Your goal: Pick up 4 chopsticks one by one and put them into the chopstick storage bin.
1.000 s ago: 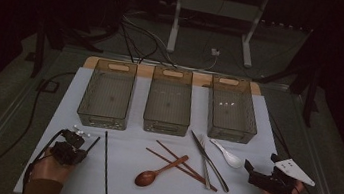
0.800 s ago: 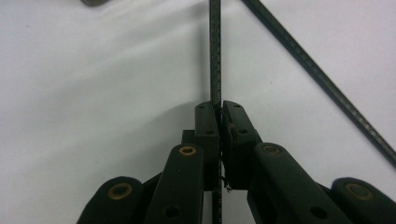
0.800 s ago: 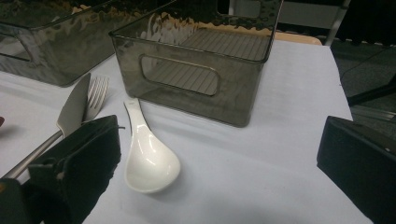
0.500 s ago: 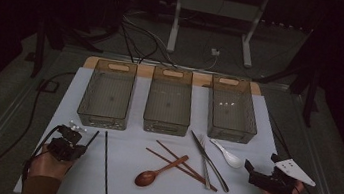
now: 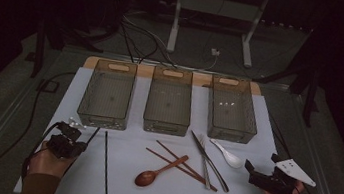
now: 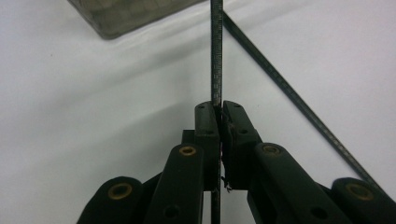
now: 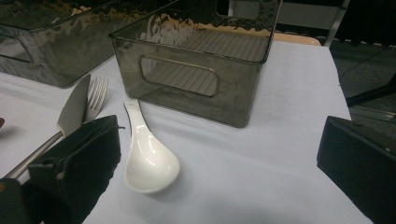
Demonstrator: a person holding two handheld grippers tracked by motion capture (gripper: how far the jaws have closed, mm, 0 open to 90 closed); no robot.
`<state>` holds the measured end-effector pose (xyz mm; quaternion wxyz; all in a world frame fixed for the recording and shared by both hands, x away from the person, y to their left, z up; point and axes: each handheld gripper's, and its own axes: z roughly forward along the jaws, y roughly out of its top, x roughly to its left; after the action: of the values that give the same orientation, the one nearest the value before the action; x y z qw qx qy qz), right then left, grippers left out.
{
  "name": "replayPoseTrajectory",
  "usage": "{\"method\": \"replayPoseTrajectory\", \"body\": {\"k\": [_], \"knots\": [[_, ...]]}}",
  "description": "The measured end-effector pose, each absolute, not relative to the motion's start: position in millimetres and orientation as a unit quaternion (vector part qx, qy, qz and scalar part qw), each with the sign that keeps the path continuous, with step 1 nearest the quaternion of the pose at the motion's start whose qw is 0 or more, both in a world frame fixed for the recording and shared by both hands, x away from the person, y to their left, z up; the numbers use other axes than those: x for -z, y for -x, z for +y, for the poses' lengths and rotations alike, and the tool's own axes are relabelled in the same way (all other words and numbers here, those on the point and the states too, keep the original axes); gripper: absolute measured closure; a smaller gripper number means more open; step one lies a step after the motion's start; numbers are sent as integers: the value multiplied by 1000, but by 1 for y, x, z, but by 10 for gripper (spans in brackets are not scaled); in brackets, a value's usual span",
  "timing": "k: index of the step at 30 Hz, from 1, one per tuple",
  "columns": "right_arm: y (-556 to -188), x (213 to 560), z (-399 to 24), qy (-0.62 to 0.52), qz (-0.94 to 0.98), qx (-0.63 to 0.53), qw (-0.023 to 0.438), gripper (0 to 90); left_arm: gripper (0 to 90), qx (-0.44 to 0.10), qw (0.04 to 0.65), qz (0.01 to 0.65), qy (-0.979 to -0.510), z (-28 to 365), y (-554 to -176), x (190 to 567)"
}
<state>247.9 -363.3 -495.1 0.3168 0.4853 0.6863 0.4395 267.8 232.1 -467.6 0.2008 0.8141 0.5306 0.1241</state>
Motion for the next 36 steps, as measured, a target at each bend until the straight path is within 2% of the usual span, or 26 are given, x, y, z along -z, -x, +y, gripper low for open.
{"method": "replayPoseTrajectory", "body": {"k": [21, 36], "knots": [[-249, 496, -363, -486, 688, -438, 314, 0, 875, -128, 218, 518, -817, 227, -277, 445], [-249, 496, -363, -487, 687, -438, 315, 0, 875, -129, 225, 513, -818, 221, -299, 428]]}}
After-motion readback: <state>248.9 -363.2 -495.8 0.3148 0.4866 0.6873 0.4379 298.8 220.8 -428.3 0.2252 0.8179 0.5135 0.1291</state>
